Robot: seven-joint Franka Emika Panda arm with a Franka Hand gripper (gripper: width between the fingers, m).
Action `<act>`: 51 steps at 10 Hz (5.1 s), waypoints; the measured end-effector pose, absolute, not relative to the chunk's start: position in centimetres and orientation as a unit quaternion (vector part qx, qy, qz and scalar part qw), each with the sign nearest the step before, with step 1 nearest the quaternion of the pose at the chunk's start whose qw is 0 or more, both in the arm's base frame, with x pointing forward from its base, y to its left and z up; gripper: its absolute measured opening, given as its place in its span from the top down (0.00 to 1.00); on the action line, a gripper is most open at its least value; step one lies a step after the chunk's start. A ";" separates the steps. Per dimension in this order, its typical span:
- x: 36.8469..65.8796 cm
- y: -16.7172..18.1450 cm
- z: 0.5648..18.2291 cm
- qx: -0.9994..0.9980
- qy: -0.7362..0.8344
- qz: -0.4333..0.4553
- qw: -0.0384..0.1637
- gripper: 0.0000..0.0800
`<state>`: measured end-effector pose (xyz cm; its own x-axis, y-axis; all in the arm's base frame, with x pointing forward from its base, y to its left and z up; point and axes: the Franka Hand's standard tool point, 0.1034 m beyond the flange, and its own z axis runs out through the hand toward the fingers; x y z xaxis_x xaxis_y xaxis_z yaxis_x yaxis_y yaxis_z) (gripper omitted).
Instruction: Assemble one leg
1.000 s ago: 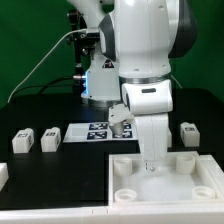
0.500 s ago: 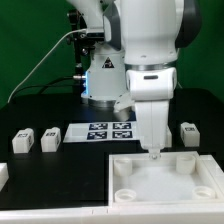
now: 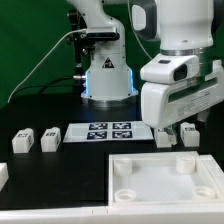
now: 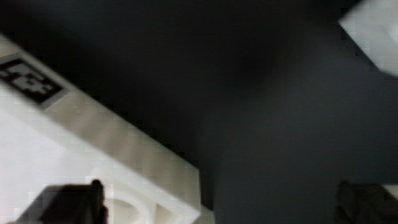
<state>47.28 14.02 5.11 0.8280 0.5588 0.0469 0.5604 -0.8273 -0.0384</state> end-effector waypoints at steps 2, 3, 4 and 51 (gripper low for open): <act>47.2 14.2 5.1 -0.983 -0.178 -0.013 0.036 0.19; 46.9 14.7 5.0 -0.994 -0.102 -0.007 0.041 0.19; 46.1 15.7 4.9 -0.999 -0.026 0.011 0.042 0.19; 49.1 13.5 10.5 -0.947 -0.045 0.316 0.020 0.64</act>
Offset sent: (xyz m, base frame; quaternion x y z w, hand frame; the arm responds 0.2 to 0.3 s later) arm -0.0272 0.0304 -0.0080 0.0071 -0.0666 0.3975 0.9152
